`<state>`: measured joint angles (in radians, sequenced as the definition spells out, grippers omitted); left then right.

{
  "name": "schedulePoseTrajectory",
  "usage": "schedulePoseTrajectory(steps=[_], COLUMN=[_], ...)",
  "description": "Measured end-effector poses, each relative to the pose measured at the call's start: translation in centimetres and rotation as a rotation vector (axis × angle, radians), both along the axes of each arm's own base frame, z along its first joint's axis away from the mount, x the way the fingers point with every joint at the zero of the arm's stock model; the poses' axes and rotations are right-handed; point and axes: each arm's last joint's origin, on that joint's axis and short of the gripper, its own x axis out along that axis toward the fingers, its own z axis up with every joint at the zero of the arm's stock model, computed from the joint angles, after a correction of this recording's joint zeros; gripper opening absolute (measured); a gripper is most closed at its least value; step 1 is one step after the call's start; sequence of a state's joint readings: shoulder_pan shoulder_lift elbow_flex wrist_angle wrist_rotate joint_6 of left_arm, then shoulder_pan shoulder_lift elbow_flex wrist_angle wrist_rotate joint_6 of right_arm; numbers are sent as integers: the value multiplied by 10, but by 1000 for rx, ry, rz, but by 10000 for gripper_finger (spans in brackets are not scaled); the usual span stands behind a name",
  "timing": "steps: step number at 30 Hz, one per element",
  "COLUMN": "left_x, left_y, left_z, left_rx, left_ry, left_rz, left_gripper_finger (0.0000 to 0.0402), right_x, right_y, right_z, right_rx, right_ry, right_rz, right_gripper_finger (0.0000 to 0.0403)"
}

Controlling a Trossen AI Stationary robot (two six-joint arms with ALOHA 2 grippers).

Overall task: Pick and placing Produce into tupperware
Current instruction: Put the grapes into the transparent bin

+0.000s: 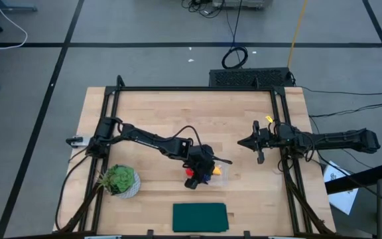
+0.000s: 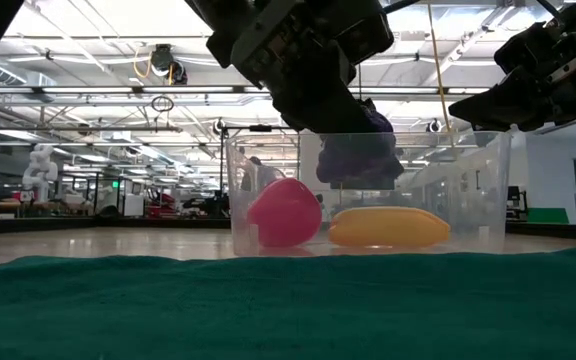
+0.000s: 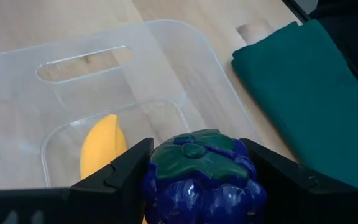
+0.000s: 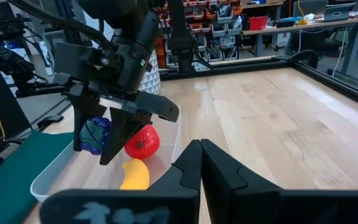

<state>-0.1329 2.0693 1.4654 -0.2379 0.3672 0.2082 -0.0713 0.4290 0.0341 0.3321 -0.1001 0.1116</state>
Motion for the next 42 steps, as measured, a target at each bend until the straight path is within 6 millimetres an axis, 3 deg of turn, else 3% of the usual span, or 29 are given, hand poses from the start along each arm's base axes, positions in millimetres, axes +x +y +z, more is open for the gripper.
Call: schedulePoseTrajectory(steps=[21, 42], left_x=[-3, -1], left_y=[1, 5], left_z=[-4, -3], left_rx=[135, 69], left_ry=[-51, 21], left_rz=[-163, 55], left_gripper_finger=[227, 227], right_x=[0, 0], right_y=[0, 0], right_z=[0, 0], right_rx=[0, -19], right_ry=[1, 0], right_rz=[0, -1], right_gripper_finger=[0, 0])
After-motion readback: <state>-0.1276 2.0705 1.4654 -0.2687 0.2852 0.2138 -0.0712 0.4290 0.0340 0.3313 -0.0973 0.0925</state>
